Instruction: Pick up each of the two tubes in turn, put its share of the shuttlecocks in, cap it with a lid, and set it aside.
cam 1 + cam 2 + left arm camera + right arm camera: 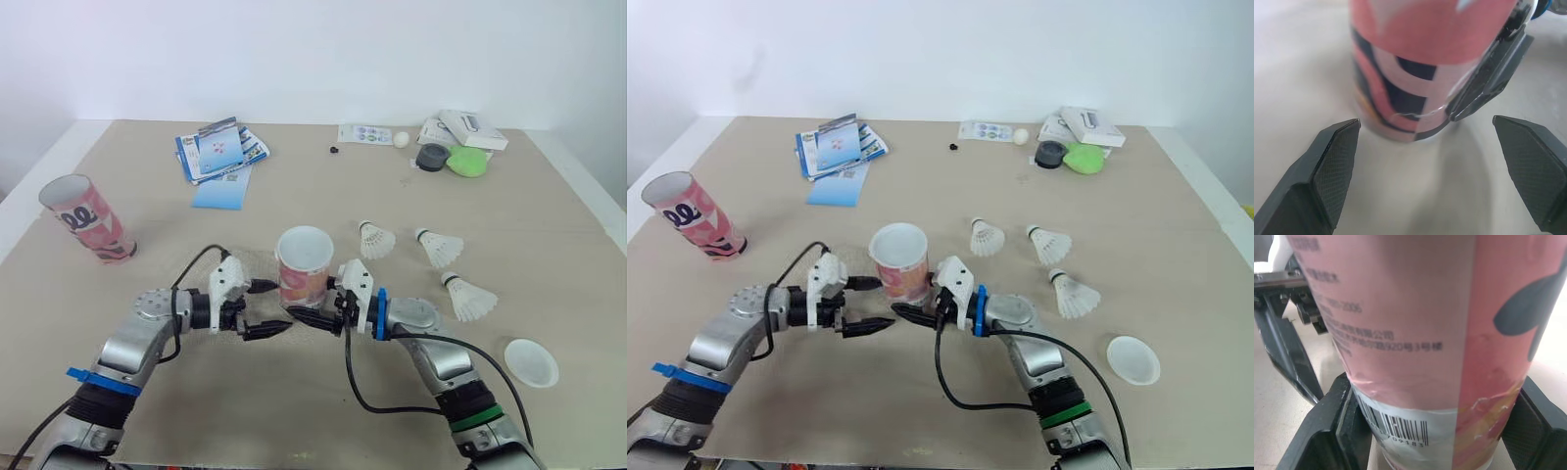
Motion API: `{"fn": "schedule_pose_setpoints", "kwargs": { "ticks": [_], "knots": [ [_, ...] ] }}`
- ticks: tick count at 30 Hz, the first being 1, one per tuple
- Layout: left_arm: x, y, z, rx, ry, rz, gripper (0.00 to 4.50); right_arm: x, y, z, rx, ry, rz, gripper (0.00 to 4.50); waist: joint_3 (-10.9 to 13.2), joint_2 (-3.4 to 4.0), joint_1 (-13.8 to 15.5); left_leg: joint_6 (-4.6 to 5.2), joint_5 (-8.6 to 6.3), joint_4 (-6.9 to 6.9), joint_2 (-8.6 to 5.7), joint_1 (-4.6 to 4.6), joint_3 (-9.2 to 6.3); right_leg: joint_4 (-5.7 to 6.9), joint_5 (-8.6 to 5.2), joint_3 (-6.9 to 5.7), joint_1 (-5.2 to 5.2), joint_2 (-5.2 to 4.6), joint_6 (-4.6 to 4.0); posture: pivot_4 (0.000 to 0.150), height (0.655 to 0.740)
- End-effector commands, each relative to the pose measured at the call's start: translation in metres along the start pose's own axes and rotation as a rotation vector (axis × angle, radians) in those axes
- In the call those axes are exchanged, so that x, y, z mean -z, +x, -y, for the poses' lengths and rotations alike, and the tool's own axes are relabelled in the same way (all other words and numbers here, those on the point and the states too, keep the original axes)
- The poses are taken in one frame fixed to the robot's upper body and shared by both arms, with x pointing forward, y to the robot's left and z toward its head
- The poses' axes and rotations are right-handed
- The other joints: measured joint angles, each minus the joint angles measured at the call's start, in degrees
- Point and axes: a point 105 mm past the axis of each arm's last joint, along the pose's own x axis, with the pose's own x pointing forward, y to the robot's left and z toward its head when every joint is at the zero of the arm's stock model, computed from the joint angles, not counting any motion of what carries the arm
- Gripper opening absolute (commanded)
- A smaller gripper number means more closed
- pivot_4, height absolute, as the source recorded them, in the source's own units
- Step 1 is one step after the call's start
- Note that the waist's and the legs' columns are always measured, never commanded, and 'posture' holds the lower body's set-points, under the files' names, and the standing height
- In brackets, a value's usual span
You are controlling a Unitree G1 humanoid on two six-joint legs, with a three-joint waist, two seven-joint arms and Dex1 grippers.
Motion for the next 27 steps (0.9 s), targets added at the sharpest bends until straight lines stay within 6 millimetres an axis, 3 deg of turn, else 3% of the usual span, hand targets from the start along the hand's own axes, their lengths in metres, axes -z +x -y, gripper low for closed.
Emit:
{"fn": "schedule_pose_setpoints", "kwargs": {
  "ticks": [1, 6, 10, 11, 13, 17, 19, 22, 27],
  "knots": [
    [-0.039, -0.017, -0.005, -0.047, 0.062, 0.092, 4.5, -0.03, -0.012, 0.004, 0.036, -0.026, 0.089, 3.18, 0.0, 0.0, 0.0, 0.0, 0.0, 0.0, 0.0, 0.01, -0.01, 0.0, 0.0, -0.01, 0.02, -0.01, 0.01, 0.15, 0.74],
    [-0.086, -0.018, -0.008, -0.08, 0.114, 0.222, 4.5, -0.065, -0.046, 0.024, 0.201, 0.042, 0.191, 3.18, 0.0, -0.03, 0.3, -0.01, 0.0, 0.12, -0.16, -0.15, -0.14, -0.01, 0.0, -0.14, 0.04, -0.2, 0.1, 0.15, 0.74],
    [-0.115, 0.004, 0.001, -0.027, 0.138, 0.315, 4.5, -0.087, -0.085, 0.051, 0.415, 0.073, 0.259, 3.18, 0.0, -0.04, 0.7, -0.16, 0.09, 0.24, -0.26, -0.27, -0.21, -0.04, 0.09, -0.19, 0.06, -0.28, 0.24, 0.15, 0.74],
    [-0.124, 0.02, 0.008, 0.022, 0.137, 0.362, 4.5, -0.089, -0.117, 0.071, 0.577, 0.075, 0.272, 3.18, 0.0, -0.04, 0.7, -0.17, 0.1, 0.25, -0.29, -0.29, -0.2, -0.08, 0.12, -0.18, 0.06, -0.29, 0.29, 0.15, 0.74],
    [-0.136, 0.041, 0.018, 0.089, 0.137, 0.417, 4.5, -0.09, -0.163, 0.094, 0.791, 0.08, 0.282, 3.18, 0.0, -0.03, 1.4, -0.18, 0.12, 0.28, -0.41, -0.33, -0.18, -0.11, 0.16, -0.18, 0.09, -0.36, 0.37, 0.15, 0.74],
    [-0.15, 0.087, 0.04, 0.207, 0.127, 0.479, 4.5, -0.068, -0.256, 0.118, 1.191, 0.091, 0.215, 3.18, 0.0, 0.02, 1.3, -0.15, 0.11, 0.3, -0.6, -0.39, 0.04, -0.18, 0.22, 0.02, 0.05, -0.38, 0.46, 0.15, 0.74],
    [-0.15, 0.107, 0.05, 0.251, 0.15, 0.471, 4.5, -0.054, -0.29, 0.12, 1.329, 0.117, 0.18, 3.18, 0.0, 0.02, 1.6, -0.14, 0.13, 0.33, -0.72, -0.47, 0.04, -0.17, 0.21, -0.11, 0.05, -0.44, 0.47, 0.15, 0.74],
    [-0.151, 0.124, 0.064, 0.315, 0.154, 0.477, 4.5, -0.028, -0.321, 0.12, 1.462, 0.155, 0.108, 3.18, -0.1, 0.19, 1.2, -0.11, 0.14, 0.28, -0.81, -0.4, 0.14, -0.16, 0.18, 0.01, 0.05, -0.5, 0.52, 0.15, 0.74],
    [-0.143, 0.133, 0.08, 0.38, 0.16, 0.459, 4.5, -0.001, -0.347, 0.118, 1.598, 0.233, 0.086, 3.18, -0.1, 0.39, 0.0, -0.08, 0.16, 0.06, -0.74, -0.02, 0.32, -0.09, 0.17, 0.41, 0.09, -0.33, 0.54, 0.15, 0.74]
  ]
}}
